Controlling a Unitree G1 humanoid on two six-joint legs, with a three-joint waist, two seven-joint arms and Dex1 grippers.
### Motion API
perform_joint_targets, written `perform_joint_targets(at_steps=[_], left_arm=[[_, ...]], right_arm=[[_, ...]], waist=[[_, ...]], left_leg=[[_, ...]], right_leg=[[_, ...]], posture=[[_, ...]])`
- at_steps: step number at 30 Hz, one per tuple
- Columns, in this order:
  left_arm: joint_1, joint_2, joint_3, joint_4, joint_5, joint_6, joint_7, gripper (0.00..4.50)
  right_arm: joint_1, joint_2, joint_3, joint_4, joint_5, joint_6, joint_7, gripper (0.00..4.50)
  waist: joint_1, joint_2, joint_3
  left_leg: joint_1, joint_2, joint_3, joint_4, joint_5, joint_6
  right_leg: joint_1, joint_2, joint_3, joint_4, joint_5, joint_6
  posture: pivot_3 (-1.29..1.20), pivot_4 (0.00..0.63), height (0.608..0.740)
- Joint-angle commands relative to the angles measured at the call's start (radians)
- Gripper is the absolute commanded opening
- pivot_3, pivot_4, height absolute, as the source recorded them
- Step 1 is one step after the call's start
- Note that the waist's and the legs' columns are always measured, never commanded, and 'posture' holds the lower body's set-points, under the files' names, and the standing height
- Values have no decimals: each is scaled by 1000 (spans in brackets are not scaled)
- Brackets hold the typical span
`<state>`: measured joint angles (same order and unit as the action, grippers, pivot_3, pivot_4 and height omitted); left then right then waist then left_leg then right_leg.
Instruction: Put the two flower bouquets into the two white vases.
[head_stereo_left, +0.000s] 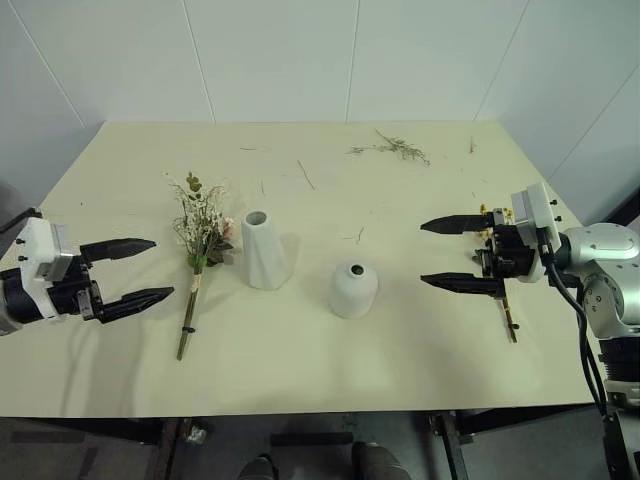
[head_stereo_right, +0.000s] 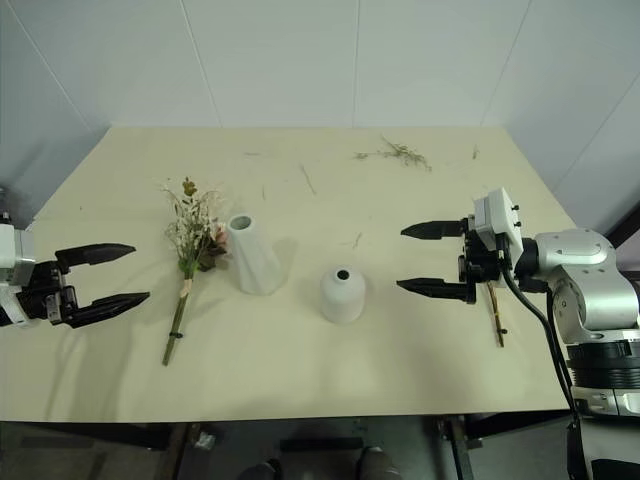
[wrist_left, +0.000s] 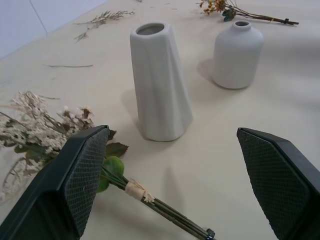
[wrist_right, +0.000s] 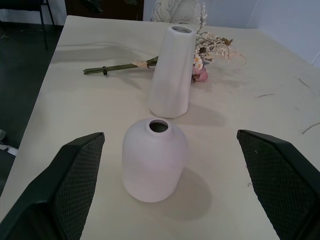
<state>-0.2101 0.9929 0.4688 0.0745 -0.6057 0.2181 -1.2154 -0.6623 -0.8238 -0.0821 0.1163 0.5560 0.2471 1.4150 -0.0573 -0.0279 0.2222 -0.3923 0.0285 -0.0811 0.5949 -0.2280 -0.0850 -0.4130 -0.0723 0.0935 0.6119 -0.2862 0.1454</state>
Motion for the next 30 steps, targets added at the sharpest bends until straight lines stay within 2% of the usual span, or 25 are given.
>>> perform_joint_targets(at_steps=[1,8,11,13,14,17,21,24,28,30], left_arm=[[3,7,23,-42,-8,1,-4,4343],[34,5,14,-72,17,38,47,4343],[59,20,5,-106,43,147,143,4343],[95,53,19,-151,16,320,204,4343],[113,88,14,-162,45,386,237,4343],[24,164,-84,-160,95,525,314,4343],[-247,127,-238,-147,74,852,461,4343],[-357,122,-352,-173,71,1022,474,4343],[-507,43,-428,-166,80,1231,553,4343],[-539,36,-448,-170,84,1302,573,4343]], right_arm=[[-37,16,-3,-15,0,-19,11,4500],[-47,33,-1,17,-18,-35,16,4500],[-71,50,5,60,-34,-65,26,4500],[-72,62,9,57,-37,-68,22,4500],[-70,72,15,46,-40,-68,15,4500],[-104,102,27,100,-52,-108,40,4500],[-128,119,22,131,-58,-130,50,4500],[-109,135,30,87,-51,-122,40,4500],[-74,152,25,53,-36,-112,29,4500],[-53,160,25,18,-31,-99,16,4500]], waist=[[-1,0,0],[0,0,0],[-1,0,0],[-2,0,0],[-3,0,0],[-4,-1,0],[4,-1,0],[1,-1,0],[-3,-2,0],[-6,-2,0]], left_leg=[[0,0,0,0,0,0],[1,0,0,0,0,0],[1,0,0,0,0,0],[1,0,1,1,0,0],[1,0,1,1,0,0],[2,0,1,1,0,0],[2,0,0,4,0,0],[2,0,0,5,0,-1],[1,1,0,4,-1,0],[1,2,-1,4,-1,-1]], right_leg=[[0,0,0,0,0,0],[0,0,0,1,0,0],[0,0,1,1,0,0],[0,0,1,2,0,0],[0,1,1,3,0,0],[-1,1,2,6,-1,0],[0,2,2,7,-1,1],[1,2,3,8,0,2],[-1,4,3,10,-1,2],[-1,5,3,11,-2,2]], posture=[[0,150,740],[0,150,740],[0,150,740],[0,150,740],[0,150,740],[0,150,740],[0,150,740],[0,150,740],[0,150,740],[0,150,740]])
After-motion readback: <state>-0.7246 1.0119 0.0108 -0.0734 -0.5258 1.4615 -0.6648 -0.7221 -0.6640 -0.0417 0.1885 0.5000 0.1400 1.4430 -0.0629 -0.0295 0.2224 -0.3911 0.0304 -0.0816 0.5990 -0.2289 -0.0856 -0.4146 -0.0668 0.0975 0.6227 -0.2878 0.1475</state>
